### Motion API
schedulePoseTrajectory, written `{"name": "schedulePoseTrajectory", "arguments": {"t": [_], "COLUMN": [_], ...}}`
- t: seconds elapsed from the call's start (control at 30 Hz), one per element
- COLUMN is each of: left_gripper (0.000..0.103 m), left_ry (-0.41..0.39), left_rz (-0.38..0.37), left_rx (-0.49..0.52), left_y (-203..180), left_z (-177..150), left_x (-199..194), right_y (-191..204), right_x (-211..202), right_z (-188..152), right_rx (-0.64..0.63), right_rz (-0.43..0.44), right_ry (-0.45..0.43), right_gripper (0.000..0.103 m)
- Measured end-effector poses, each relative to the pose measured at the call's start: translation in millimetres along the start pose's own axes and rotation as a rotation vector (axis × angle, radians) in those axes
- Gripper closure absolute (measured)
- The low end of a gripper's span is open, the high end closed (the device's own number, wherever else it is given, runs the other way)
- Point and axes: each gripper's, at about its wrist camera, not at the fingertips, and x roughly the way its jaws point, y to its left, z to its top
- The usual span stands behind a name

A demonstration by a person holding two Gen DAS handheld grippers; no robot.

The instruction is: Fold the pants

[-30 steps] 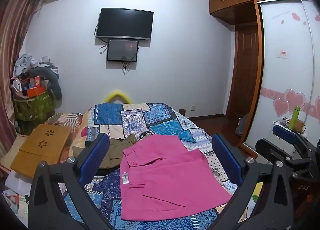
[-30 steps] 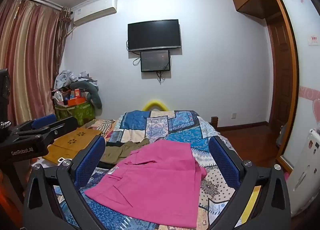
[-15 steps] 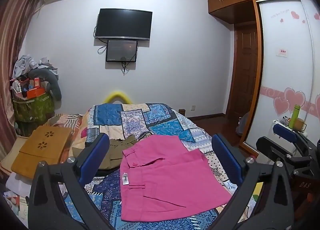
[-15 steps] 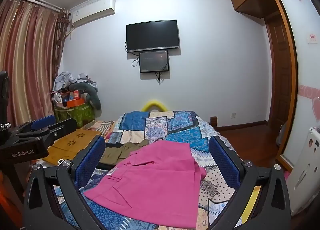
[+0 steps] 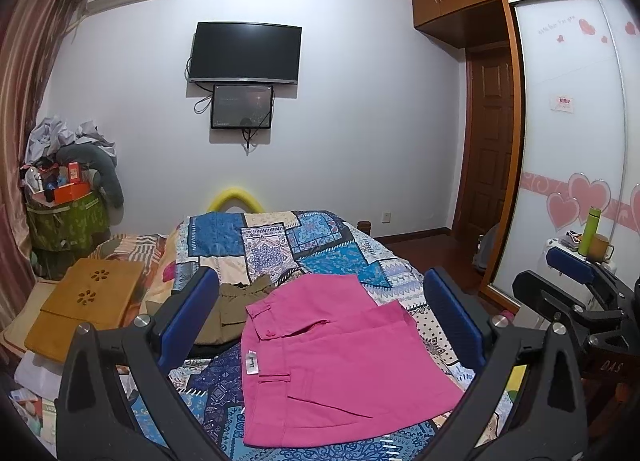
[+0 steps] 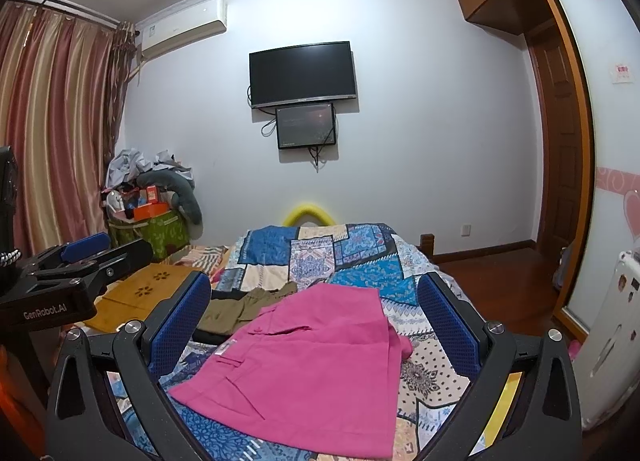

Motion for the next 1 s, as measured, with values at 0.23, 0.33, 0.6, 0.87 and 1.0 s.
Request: {"name": "schedulePoseTrajectory", "arguments": {"t": [0.23,0.33,0.6,0.87,1.0], "left_gripper": [0.000,0.000,0.000,0.000,0.000], "left_ry": [0.002,0.002,0.009,0.011,0.010], "left_rz": [-0.004,-0.003,-0.004,-0.003,-0.001], "left_rx": [0.003,0.003,-0.001,0.003,0.002], "left_y": [-0.9,-1.1,-0.8,-0.2,-0.4], "left_z": [0.8,0.4,0.7,-1.8,-1.6], "left_x": [-0.6,-0.5,2.1,3.4,3.4], "right_y": [-1.1,-1.6,-2.9,-3.8,-3.8], "right_x": [-0.1,0.9,-0.4,-0.9,-0.8], "right_z": [-0.4,-0.5,-2.0,-2.2,-2.1], "right_rx": [0.007,0.010,0.009,0.008,0.007], "right_rz": [-0.004,-0.004,-0.003,-0.004,-0.004], "right_ry": [-0.006,-0.006,-0.008,-0.006,-0.006], "right_gripper": [0.000,0.000,0.000,0.000,0.000]}}
